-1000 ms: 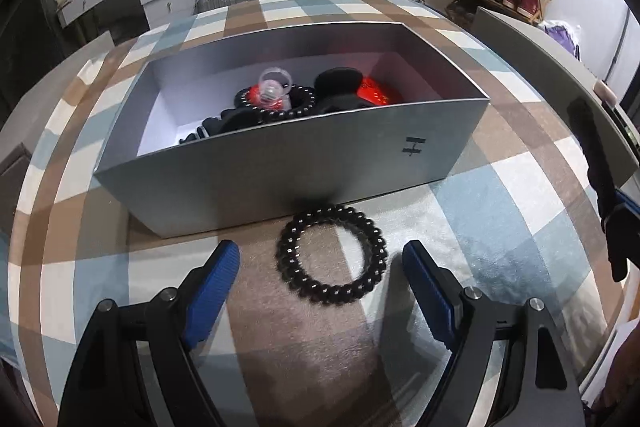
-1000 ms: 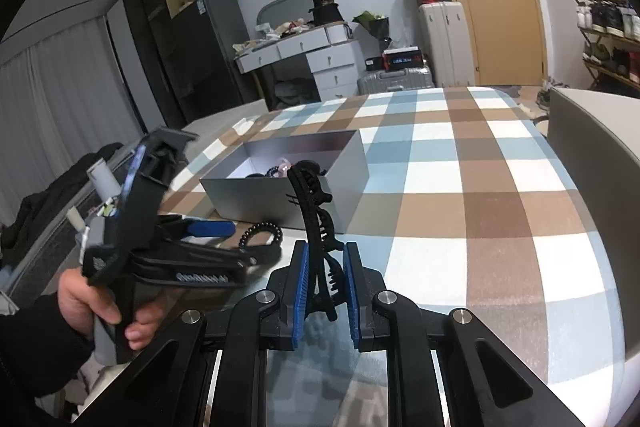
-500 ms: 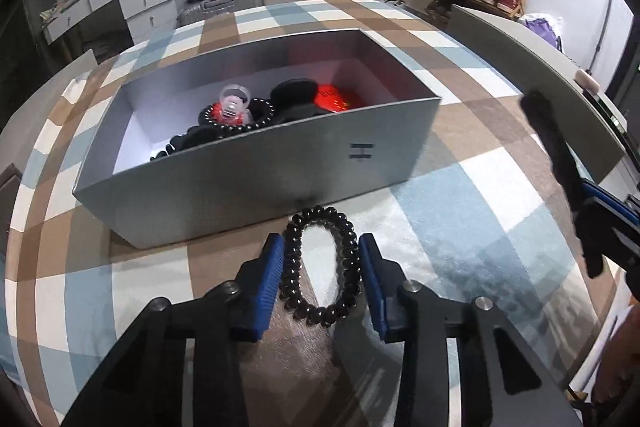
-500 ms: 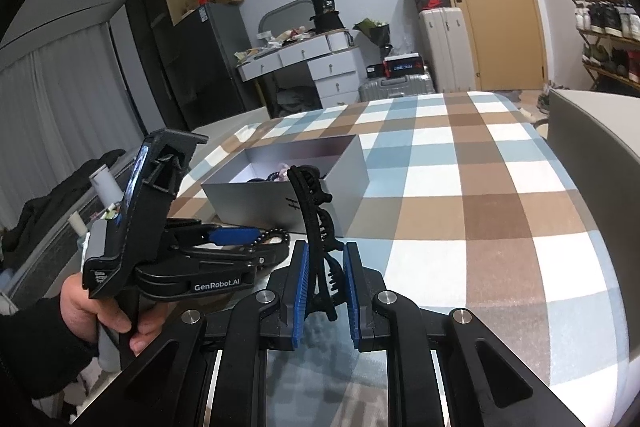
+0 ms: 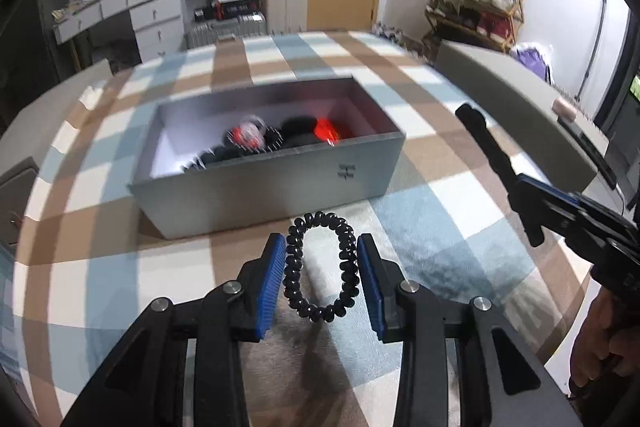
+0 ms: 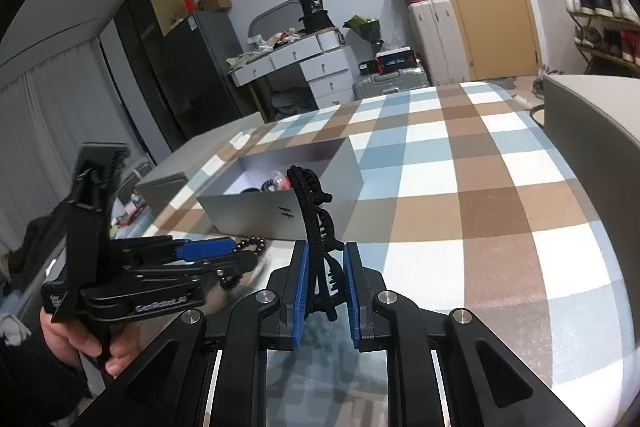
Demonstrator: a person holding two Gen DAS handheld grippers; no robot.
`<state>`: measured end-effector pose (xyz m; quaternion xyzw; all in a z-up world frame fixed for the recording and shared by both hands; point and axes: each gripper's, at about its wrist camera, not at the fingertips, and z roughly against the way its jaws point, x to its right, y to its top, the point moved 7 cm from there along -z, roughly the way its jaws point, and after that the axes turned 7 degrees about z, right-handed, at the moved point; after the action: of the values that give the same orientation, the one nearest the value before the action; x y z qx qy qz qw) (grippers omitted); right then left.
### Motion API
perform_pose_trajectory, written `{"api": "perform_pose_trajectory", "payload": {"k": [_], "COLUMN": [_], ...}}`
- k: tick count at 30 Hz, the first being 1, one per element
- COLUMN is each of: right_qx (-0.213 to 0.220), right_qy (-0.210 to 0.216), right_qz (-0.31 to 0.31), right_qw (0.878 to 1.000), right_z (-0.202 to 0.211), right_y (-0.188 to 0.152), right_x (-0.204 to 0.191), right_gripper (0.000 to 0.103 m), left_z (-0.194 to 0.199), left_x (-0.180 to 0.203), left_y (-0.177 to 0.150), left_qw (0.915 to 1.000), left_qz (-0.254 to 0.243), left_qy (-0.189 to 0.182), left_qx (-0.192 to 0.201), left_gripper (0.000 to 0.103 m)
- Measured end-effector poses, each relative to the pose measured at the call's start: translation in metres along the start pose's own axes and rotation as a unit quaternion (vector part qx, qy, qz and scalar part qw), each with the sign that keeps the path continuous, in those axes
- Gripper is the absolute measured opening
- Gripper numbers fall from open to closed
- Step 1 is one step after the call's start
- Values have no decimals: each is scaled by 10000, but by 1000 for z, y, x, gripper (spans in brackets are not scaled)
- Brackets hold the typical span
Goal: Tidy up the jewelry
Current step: 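Carry the hair tie and claw clip into the box and open both tools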
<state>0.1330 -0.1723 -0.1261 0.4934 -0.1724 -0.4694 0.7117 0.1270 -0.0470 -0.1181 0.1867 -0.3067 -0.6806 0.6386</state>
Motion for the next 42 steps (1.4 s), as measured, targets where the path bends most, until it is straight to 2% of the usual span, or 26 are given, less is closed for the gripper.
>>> {"api": "perform_pose_trajectory", "payload": {"k": [8, 20, 30, 42], "right_qx": [77, 60, -109, -468], "right_qy": [194, 418, 440, 387], "right_qz": [149, 719, 821, 883], "right_qw": [9997, 9965, 9956, 9942], "right_z": [-5, -42, -84, -122], "right_y": [35, 83, 97, 91], "right_x": [-18, -57, -53, -41], "right_gripper": [16, 16, 16, 16], "left_z": [21, 25, 3, -27], "left_x": [-16, -49, -66, -71], "left_y": [25, 62, 75, 77], "left_qw": [9987, 9959, 9958, 9955], "left_qz": [65, 350, 529, 665], "left_qy": [175, -101, -332, -636], "left_qx": [480, 832, 663, 239], "left_gripper": [31, 31, 31, 31]}}
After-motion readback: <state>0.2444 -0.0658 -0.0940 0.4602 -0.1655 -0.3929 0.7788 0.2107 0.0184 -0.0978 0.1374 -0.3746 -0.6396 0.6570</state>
